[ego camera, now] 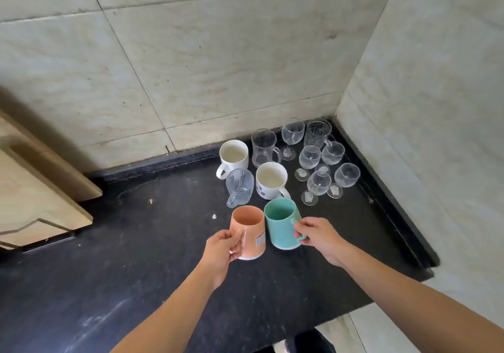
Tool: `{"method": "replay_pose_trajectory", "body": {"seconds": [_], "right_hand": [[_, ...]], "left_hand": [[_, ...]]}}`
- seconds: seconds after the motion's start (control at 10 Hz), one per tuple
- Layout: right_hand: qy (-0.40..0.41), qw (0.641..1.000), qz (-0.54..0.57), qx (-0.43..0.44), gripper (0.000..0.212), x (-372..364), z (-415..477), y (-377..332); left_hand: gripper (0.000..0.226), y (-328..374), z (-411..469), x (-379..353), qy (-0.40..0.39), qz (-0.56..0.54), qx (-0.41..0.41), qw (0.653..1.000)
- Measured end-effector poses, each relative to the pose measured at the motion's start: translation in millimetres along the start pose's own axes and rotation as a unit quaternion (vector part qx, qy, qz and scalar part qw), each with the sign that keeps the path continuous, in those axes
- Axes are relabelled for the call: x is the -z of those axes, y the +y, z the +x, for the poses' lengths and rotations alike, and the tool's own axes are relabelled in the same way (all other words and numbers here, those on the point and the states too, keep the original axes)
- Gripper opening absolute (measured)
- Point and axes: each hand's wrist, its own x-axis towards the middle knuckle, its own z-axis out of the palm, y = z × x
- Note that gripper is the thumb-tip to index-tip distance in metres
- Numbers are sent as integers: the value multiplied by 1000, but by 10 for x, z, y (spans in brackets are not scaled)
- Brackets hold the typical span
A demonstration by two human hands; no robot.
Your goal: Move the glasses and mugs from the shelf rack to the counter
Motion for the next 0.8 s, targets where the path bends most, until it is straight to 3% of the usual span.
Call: {"method": "replay_pose_trajectory", "body": {"seconds": [0.2, 0.3, 0.4, 0.5, 0.7, 0.8], "right_hand": [[-43, 999, 0, 2, 22, 156, 135, 49], [-61, 997, -39, 8, 19, 243, 134, 121], [-71, 993, -95, 20, 22, 301, 152, 179], [-72, 984, -159, 31, 24, 341, 207, 217], [-73, 950, -299, 59, 17, 409, 266, 138], [-31, 932, -340, 124, 18, 518, 239, -173]], "left_hand": [[13, -68, 82, -22, 6, 0, -18, 1000], [15, -190, 74, -1, 50, 69, -35, 996], [22, -298, 71, -36, 103, 171, -54, 978], [14, -334, 84, -105, 129, 249, -59, 958], [14, -353, 54, -192, 137, 341, -60, 928], [19, -291, 37, -215, 135, 408, -69, 900]]}}
